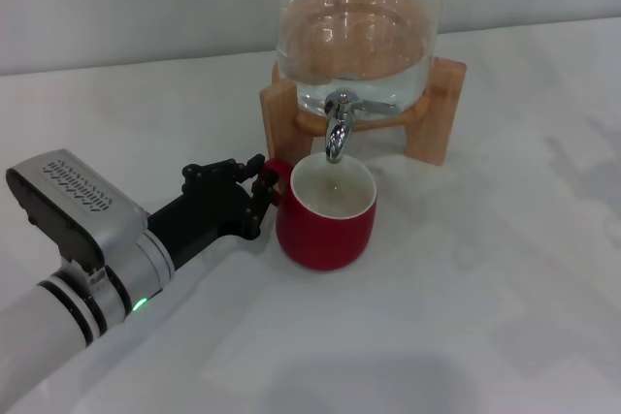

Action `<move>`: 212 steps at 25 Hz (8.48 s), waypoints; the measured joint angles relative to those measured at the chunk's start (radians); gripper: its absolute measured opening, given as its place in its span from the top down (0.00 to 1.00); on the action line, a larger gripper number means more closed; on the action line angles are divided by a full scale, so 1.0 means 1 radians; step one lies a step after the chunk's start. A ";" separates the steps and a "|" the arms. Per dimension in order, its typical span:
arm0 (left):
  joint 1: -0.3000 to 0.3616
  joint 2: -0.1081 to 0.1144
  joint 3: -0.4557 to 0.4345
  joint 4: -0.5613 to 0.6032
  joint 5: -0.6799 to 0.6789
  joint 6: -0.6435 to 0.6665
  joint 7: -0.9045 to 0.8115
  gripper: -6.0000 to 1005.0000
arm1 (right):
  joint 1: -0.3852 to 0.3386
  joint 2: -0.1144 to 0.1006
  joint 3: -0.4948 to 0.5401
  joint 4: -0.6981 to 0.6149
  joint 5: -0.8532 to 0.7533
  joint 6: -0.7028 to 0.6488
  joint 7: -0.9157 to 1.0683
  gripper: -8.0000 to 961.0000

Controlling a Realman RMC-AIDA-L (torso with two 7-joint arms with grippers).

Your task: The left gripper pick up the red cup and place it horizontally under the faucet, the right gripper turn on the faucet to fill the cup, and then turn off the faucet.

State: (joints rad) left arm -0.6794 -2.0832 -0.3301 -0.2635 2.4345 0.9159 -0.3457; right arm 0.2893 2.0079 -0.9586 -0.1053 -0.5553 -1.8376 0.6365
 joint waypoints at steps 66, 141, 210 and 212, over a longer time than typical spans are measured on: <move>0.001 -0.002 -0.003 -0.013 -0.001 -0.055 0.003 0.78 | 0.003 -0.002 0.007 -0.013 0.007 -0.012 0.000 0.22; 0.282 -0.005 -0.453 -0.106 -0.062 0.018 0.328 0.33 | 0.044 -0.006 -0.214 -0.015 -0.057 0.158 0.088 0.22; 0.448 -0.003 -0.483 -0.094 -0.123 0.389 0.369 0.13 | 0.169 0.003 -0.475 -0.087 -0.193 0.282 0.263 0.22; 0.448 -0.003 -0.483 -0.094 -0.122 0.389 0.369 0.13 | 0.168 0.003 -0.480 -0.089 -0.193 0.281 0.267 0.22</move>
State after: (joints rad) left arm -0.2316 -2.0862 -0.8130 -0.3575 2.3120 1.3052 0.0231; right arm 0.4573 2.0111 -1.4382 -0.1943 -0.7482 -1.5563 0.9032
